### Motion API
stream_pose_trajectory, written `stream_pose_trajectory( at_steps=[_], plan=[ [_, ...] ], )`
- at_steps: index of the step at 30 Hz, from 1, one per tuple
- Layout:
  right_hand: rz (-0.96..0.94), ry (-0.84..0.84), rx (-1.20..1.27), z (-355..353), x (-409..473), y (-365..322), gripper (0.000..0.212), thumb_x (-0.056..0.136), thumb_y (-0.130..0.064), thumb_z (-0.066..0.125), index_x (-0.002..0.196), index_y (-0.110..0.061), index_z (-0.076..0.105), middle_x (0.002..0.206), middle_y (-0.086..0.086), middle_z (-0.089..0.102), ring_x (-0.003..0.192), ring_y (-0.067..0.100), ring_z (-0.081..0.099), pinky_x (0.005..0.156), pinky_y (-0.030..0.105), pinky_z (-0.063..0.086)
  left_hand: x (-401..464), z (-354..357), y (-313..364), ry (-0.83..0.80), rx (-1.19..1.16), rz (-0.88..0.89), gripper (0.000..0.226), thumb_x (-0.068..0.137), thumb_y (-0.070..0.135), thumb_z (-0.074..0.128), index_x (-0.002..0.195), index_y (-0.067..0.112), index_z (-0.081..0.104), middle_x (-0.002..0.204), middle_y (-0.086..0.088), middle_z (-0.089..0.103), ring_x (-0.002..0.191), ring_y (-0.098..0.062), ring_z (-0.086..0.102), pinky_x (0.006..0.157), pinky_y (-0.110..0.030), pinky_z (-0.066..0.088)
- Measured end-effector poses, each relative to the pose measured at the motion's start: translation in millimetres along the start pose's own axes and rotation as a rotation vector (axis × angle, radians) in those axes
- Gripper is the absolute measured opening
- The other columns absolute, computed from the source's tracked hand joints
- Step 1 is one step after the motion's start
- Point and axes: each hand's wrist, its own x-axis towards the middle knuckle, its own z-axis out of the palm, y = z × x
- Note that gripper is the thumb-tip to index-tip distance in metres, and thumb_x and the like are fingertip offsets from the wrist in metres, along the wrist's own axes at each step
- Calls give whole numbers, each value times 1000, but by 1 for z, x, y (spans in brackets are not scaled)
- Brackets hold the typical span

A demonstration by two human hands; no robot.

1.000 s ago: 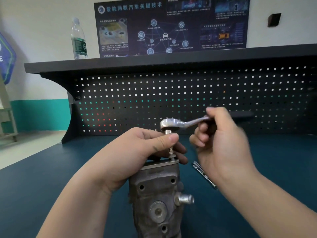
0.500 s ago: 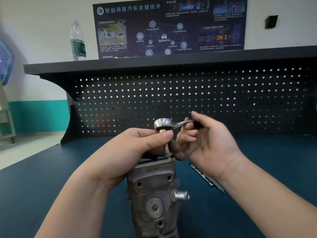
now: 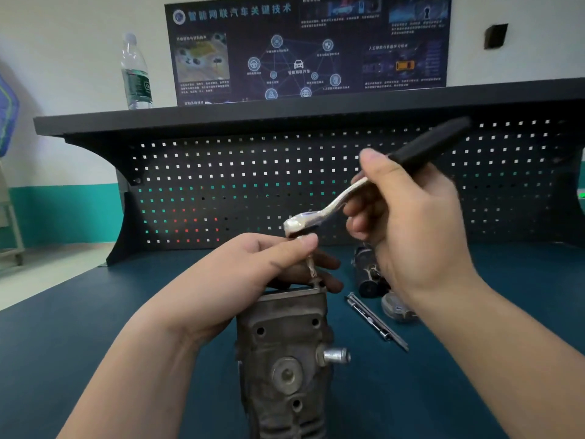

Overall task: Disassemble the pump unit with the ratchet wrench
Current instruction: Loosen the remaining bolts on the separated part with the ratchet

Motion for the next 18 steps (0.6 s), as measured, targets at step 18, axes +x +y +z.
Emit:
stream_pose_trajectory(
  at_steps=[18],
  plan=[
    [-596,-185,-557,3,-19,-12,25,89,-28,64,74,-9,55,58,2,59,52,17,57,52,32,47,-4,-5,0,17,16,15,29,76,46,68,88,22,78,89,-6,76,84,-12,72,66,-16,53]
  ],
)
